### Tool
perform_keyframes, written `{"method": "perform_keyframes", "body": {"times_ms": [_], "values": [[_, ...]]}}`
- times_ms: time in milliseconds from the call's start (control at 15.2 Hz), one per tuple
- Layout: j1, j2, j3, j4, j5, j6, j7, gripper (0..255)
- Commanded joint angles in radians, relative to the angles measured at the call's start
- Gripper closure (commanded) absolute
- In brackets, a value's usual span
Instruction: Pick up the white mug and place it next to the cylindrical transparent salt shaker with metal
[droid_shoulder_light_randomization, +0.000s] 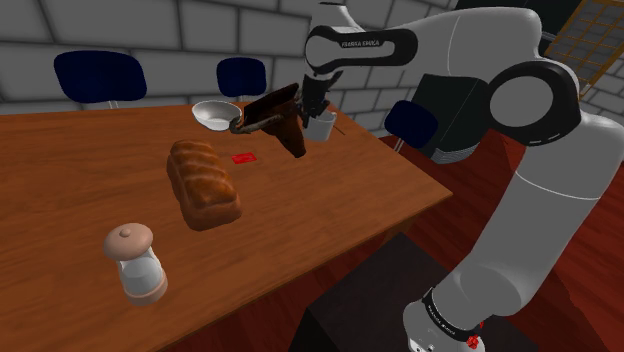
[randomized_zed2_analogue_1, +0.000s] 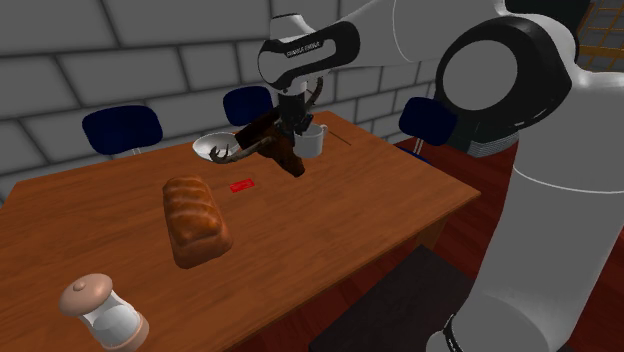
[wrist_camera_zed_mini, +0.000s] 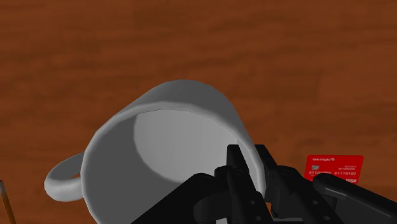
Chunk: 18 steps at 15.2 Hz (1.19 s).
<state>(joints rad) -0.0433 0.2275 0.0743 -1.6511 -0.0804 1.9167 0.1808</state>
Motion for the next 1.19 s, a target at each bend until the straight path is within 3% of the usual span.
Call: {"method": "perform_keyframes", "body": {"times_ms": [0, 1122], "values": [[0.001, -0.002, 0.001, 0.025, 0.001, -0.027, -0.001, 255], [0.005, 0.014, 0.002, 0.277, 0.003, -0.263, -0.013, 255]]}}
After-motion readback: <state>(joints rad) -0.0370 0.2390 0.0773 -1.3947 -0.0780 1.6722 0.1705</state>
